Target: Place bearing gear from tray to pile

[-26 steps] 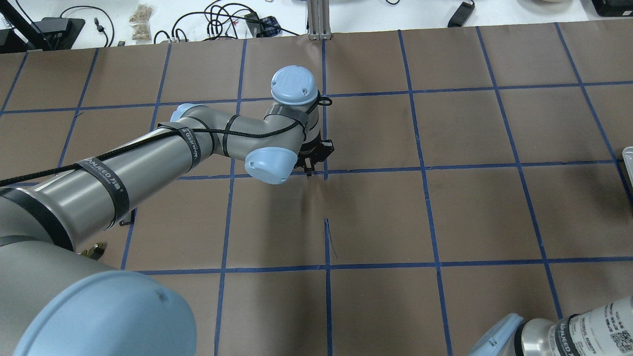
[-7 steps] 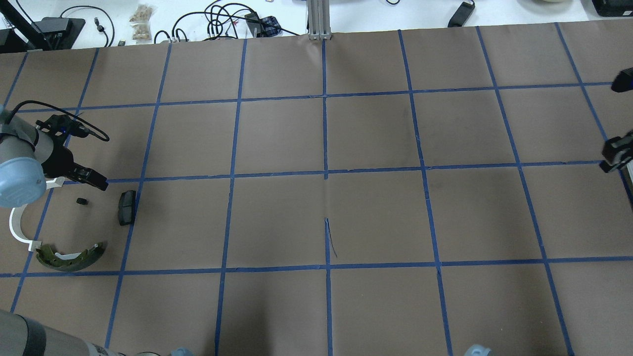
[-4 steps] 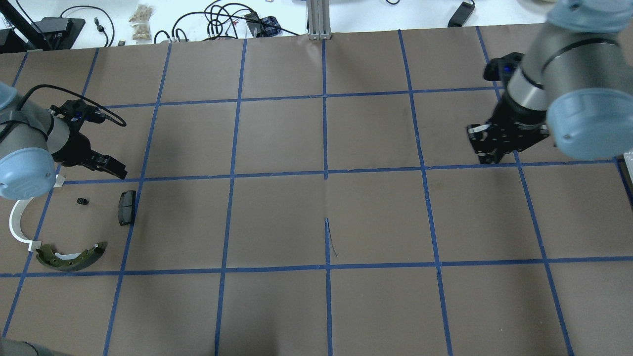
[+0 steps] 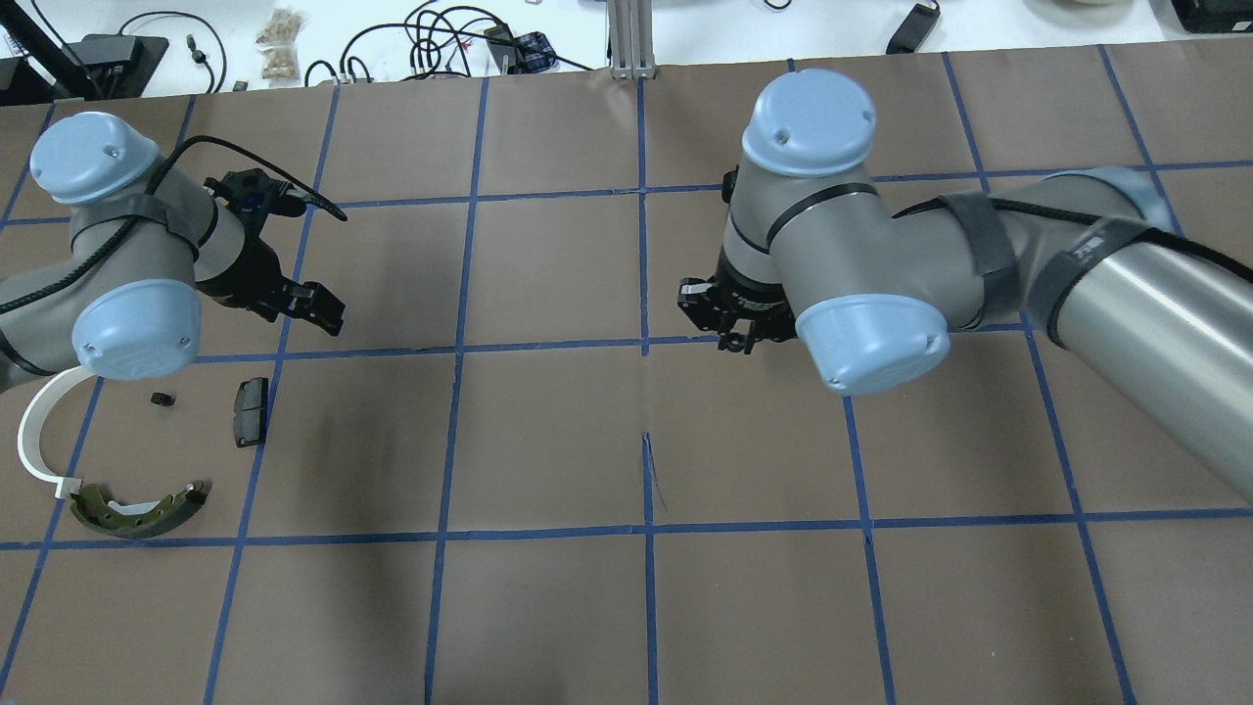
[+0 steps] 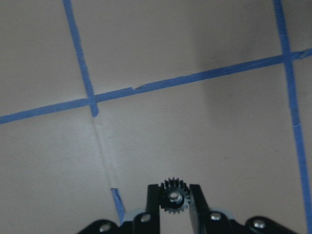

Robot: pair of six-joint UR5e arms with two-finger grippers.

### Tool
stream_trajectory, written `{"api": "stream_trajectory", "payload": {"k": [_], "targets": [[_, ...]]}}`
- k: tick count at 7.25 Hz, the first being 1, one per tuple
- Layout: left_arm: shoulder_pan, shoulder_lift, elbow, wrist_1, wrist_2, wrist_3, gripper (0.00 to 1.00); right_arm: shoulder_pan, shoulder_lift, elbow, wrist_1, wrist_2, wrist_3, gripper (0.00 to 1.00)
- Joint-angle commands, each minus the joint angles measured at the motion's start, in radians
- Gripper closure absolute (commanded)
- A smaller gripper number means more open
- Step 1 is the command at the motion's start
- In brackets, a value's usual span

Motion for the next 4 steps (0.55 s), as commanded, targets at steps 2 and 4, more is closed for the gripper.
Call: {"api": "stream_trajectory", "payload": {"k": [2, 4], "targets": [[-0.049, -0.029, 0.005, 0.014, -0.003, -0.077, 0.0, 0.14, 0.158, -0.008, -0.228, 0.044, 0.3, 0.88], [-0.047, -0.031, 0.023, 0.015, 0.007, -0.071, 0.0, 0.141, 0.231, -0.04, -0.249, 0.068, 0.293, 0.78]]}}
